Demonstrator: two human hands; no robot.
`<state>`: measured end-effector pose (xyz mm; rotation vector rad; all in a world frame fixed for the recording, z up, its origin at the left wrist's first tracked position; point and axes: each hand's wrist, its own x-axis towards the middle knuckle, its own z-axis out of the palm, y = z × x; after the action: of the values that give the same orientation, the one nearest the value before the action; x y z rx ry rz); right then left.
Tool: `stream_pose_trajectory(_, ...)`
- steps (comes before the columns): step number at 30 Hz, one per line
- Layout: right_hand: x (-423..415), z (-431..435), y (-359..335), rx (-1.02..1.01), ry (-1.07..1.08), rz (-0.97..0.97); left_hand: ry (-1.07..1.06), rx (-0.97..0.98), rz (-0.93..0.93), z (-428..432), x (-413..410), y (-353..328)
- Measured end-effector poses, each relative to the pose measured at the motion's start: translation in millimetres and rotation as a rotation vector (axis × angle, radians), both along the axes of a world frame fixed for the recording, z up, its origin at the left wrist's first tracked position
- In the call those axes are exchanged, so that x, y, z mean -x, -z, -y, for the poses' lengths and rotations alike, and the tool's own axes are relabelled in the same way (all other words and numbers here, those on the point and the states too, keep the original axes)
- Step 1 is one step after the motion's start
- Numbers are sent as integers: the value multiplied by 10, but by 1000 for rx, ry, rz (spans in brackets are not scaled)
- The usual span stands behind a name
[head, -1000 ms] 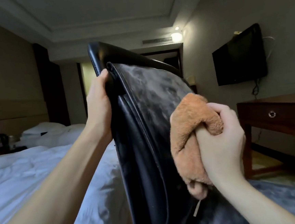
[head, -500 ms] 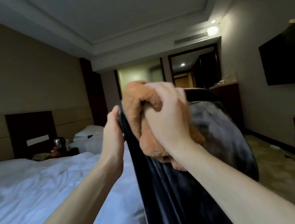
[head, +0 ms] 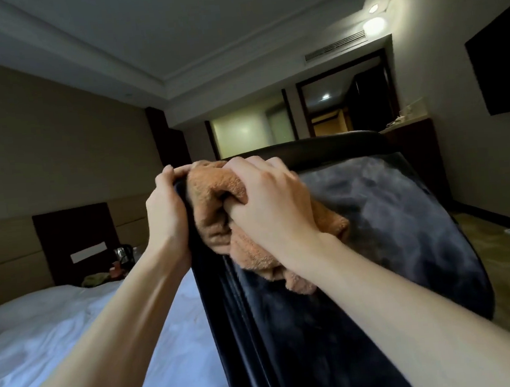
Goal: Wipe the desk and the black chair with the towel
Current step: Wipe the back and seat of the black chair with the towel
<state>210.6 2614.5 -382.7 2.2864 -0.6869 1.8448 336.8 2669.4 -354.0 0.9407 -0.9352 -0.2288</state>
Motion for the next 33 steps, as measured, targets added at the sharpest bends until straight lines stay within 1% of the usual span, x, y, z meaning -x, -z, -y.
stream_pose_trajectory(3,95,272,-20,-37,100,21,-79,7,43,113,5,27)
stream_pose_trajectory(9,380,865,-64,-160,228,131,-81,24,85,214,-102,74)
stream_pose_trajectory(15,529,1070,-121,-254,254,198,-86,65,149,236,-149,110)
stream_pose_trajectory(20,415,848,-258,-374,215,183,-75,85,160,216,-175,120)
stream_pose_trajectory(22,303,608,-244,-344,198,128,-65,95,143,196,-185,120)
stream_pose_trajectory(26,84,62,-156,-193,101,-120,-56,117,118,156,-214,143)
stream_pose_trajectory(30,176,-223,-257,-204,-128,-310,-37,149,138,84,-208,134)
stream_pose_trajectory(33,232,-322,-335,-174,-189,-394,-19,142,138,24,-204,129)
